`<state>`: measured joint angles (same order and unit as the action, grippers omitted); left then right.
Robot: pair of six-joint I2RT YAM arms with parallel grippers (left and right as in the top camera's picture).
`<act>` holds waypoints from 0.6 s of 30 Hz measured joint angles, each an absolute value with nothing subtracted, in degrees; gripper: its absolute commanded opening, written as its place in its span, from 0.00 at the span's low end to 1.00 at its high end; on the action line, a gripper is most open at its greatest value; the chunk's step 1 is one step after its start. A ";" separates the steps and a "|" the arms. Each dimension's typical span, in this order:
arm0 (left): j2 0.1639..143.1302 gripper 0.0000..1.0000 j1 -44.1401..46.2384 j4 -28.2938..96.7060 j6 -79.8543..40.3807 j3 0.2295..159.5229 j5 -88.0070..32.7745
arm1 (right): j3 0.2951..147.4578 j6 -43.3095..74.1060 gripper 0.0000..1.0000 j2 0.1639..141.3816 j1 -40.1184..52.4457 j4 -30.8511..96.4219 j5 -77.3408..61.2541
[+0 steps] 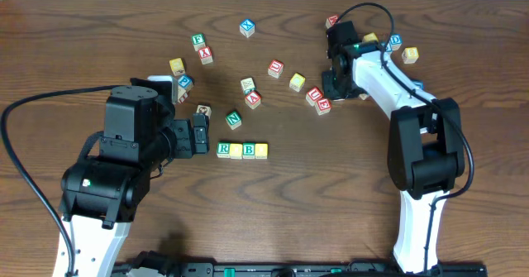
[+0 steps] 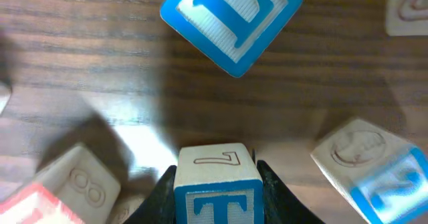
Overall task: Spell out ROBOT
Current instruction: 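Lower the open right gripper and close it on the blue T block, then lift the T block and carry it toward the right end of the row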
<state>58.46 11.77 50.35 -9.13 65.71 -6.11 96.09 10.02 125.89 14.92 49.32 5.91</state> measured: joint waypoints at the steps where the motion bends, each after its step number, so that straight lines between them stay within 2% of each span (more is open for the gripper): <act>1: 58.46 0.98 11.77 50.37 -9.13 65.71 -6.11 | 97.14 10.02 0.18 125.49 14.94 50.72 5.93; 4: 58.46 0.98 11.77 50.35 -9.13 65.71 -6.11 | 100.33 10.02 0.16 123.26 15.11 55.13 5.87; 8: 58.46 0.98 11.77 50.33 -9.13 65.71 -6.11 | 103.70 10.07 0.02 117.84 16.19 60.40 5.08; 18: 58.46 0.98 11.77 50.37 -9.13 65.71 -6.11 | 104.84 16.93 0.01 105.69 25.15 70.00 3.22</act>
<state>58.46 11.77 50.37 -9.13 65.71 -6.11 104.84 16.93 105.69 25.15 70.00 3.22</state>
